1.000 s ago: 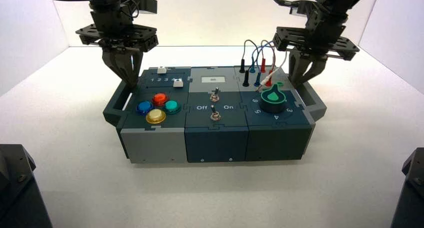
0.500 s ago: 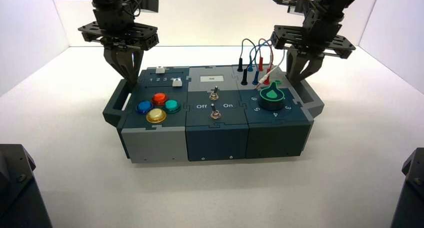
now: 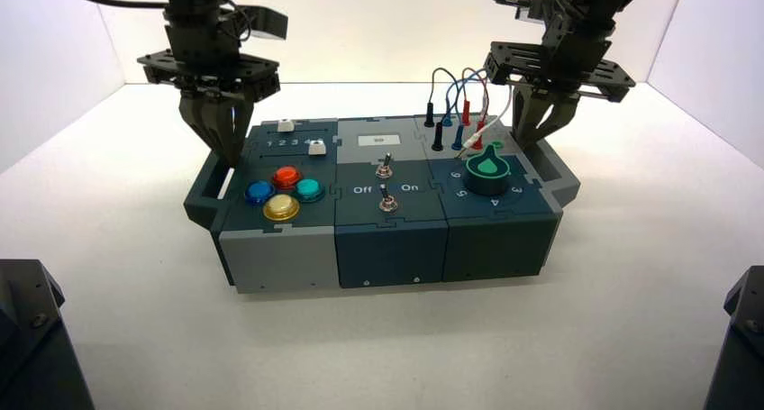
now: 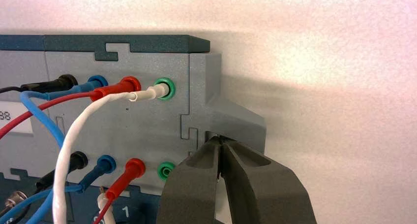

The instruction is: Move the box away.

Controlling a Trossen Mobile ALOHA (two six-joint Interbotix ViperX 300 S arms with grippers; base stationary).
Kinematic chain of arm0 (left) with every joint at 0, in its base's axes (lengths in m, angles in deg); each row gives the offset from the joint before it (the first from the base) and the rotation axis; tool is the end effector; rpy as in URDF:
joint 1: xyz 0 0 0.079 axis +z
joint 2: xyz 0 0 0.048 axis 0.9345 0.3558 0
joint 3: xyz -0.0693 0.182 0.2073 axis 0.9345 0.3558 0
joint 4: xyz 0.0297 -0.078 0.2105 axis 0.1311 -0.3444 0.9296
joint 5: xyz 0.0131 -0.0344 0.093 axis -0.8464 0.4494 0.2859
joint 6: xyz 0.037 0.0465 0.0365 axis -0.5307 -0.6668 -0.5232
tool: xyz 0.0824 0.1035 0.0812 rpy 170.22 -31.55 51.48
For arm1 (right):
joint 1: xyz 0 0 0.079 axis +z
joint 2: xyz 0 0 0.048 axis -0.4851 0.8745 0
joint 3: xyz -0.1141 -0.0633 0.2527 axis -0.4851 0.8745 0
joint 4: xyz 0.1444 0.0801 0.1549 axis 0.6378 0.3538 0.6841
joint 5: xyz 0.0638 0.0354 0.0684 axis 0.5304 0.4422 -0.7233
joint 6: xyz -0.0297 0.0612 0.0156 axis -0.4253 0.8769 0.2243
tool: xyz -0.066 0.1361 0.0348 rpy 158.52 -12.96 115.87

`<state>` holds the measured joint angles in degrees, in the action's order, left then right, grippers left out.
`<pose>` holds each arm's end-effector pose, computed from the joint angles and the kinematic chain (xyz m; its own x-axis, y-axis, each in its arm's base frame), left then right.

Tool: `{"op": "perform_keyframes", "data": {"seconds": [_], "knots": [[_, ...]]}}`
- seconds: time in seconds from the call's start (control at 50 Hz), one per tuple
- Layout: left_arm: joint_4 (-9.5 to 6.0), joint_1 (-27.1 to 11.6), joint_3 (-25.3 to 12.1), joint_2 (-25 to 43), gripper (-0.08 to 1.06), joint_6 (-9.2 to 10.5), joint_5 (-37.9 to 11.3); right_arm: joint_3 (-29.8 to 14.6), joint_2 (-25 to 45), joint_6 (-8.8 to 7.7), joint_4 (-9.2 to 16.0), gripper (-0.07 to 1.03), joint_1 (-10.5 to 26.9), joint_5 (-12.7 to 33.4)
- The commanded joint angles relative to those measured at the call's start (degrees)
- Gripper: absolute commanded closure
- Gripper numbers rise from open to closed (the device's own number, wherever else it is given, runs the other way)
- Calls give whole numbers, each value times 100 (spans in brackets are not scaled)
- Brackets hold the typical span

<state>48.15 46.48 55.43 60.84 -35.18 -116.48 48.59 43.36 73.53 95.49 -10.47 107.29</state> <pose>0.2663 -0.1196 -0.0686 -0.0676 -0.0085 -0.9977 0.4451 0.8947 -0.0377 0.3202 0.1327 -0.0628 0.1853 0.1744 -0.9671 -0.0802 0.9835 0.1620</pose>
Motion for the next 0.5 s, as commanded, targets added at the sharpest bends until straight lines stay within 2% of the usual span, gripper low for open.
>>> {"op": "perform_keyframes", "data": {"seconds": [0.02, 0.1, 0.5], "knots": [[149, -18, -141, -9, 101, -9, 79, -202, -62, 9, 44, 98, 88, -132], [229, -9, -193, 26, 101, 0, 105, -220, -53, 9, 44, 98, 88, -149], [387, 44, -554, 220, 101, 9, 141, -290, 114, 9, 44, 98, 88, -431]]}}
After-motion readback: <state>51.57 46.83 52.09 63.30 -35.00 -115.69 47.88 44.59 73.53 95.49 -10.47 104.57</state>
